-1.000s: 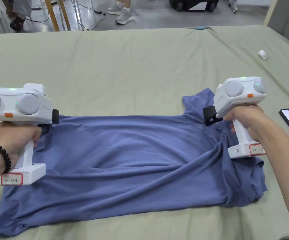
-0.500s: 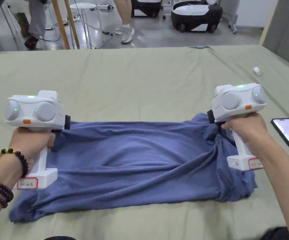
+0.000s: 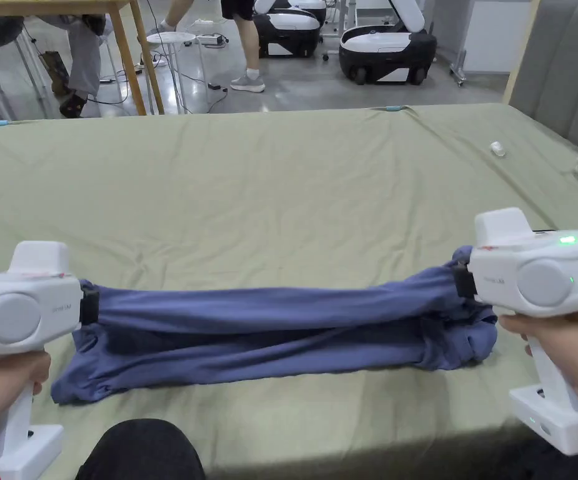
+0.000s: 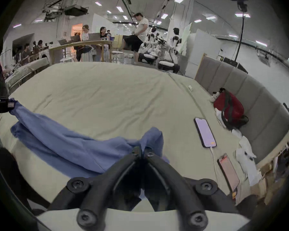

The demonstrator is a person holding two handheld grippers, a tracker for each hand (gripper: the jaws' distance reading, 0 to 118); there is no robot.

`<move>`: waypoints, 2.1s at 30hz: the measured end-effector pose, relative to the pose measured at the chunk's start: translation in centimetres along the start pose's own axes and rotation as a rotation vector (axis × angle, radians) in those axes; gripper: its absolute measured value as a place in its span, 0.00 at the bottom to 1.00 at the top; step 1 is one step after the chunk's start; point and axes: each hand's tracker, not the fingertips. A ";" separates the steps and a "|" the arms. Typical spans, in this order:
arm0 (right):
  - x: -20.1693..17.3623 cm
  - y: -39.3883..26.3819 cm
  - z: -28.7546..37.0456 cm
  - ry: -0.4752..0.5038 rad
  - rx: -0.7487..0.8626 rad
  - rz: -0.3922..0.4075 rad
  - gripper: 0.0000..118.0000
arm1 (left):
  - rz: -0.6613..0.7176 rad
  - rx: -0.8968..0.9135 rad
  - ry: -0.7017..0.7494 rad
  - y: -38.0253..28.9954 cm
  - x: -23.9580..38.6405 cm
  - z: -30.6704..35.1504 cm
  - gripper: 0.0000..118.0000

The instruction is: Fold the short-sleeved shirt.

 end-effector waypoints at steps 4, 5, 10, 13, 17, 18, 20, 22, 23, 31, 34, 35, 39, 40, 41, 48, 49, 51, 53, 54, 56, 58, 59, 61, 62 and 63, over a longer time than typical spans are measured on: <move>-0.9 -3.4 -2.3 -0.010 -0.110 0.028 0.01 | -0.029 -0.071 0.000 -2.8 0.5 -1.4 0.01; -1.1 -3.8 -3.0 -0.007 -0.145 0.036 0.01 | -0.044 -0.100 0.005 -3.3 0.8 -2.1 0.01; -2.3 -5.4 -6.0 -0.035 -0.213 0.086 0.01 | -0.022 -0.176 0.010 -5.7 1.3 -4.6 0.01; -2.6 -5.0 -6.2 -0.056 -0.218 0.102 0.01 | -0.048 -0.148 0.036 -6.0 2.0 -4.5 0.01; -3.1 -5.3 -6.6 -0.085 -0.212 0.115 0.04 | -0.084 -0.137 0.060 -6.0 2.5 -4.4 0.04; -3.3 -5.2 -6.4 -0.088 -0.205 0.116 0.06 | -0.091 -0.130 0.066 -5.9 2.5 -4.3 0.09; -3.4 -5.0 -5.5 -0.113 -0.187 0.099 0.16 | -0.128 -0.102 0.101 -5.8 2.4 -4.3 0.28; -3.5 -4.5 -4.2 -0.144 -0.162 0.066 0.59 | -0.156 -0.084 0.228 -5.5 2.1 -3.8 0.80; -3.5 -4.3 -3.8 -0.145 -0.158 0.065 0.76 | -0.146 -0.072 0.237 -5.3 1.7 -3.5 0.99; -6.9 -0.6 0.1 -0.065 0.040 0.075 0.85 | 0.008 0.007 0.105 -2.2 0.2 0.6 0.81; -8.5 0.3 -0.6 -0.040 0.075 0.025 0.53 | 0.017 0.034 0.098 -1.7 1.2 0.9 0.44; -8.8 0.5 -1.0 -0.033 0.072 0.016 0.33 | 0.024 0.038 0.077 -1.5 1.4 0.9 0.29; -10.1 0.3 -1.5 -0.005 0.086 -0.007 0.00 | -0.009 0.029 0.071 -1.6 1.9 0.3 0.00; -10.2 0.2 -1.5 0.014 0.079 -0.008 0.00 | -0.017 0.032 0.059 -1.7 1.7 0.3 0.00; -10.2 0.2 -1.5 0.026 0.076 -0.009 0.00 | -0.018 0.029 0.044 -1.7 1.6 0.2 0.00; -10.9 -0.2 -1.8 0.052 0.059 0.024 0.00 | 0.003 -0.019 -0.018 -1.9 -2.4 -1.5 0.97; -11.1 -0.3 -1.8 0.058 0.054 0.026 0.00 | 0.011 -0.035 -0.041 -2.1 -2.9 -1.9 1.00; -11.7 -0.3 -1.9 0.073 0.052 0.035 0.00 | 0.074 -0.024 -0.127 -2.4 -4.7 -2.1 0.92; -12.4 -0.3 -2.0 0.088 0.048 0.047 0.00 | 0.161 -0.044 -0.250 -2.7 -6.6 -2.9 0.92; -12.8 -0.3 -2.0 0.098 0.046 0.053 0.00 | 0.224 -0.067 -0.276 -2.9 -7.4 -3.5 0.93; -13.5 -0.2 -2.1 0.115 0.045 0.059 0.00 | 0.271 -0.085 -0.392 -3.5 -8.7 -4.4 0.91; -14.2 -0.2 -2.2 0.126 0.042 0.067 0.00 | 0.284 -0.107 -0.475 -4.2 -8.8 -5.1 0.89; -14.5 -0.1 -2.0 0.130 0.041 0.069 0.00 | 0.266 -0.122 -0.518 -4.5 -8.9 -5.6 0.89; -14.8 -0.2 -2.1 0.146 0.036 0.071 0.00 | 0.269 -0.176 -0.564 -5.0 -8.8 -7.1 0.89; -14.9 -0.2 -2.1 0.150 0.035 0.071 0.00 | 0.285 -0.193 -0.568 -5.4 -8.3 -7.4 0.89; -15.0 -0.2 -2.2 0.152 0.032 0.070 0.00 | 0.281 -0.191 -0.549 -5.6 -7.9 -8.1 0.90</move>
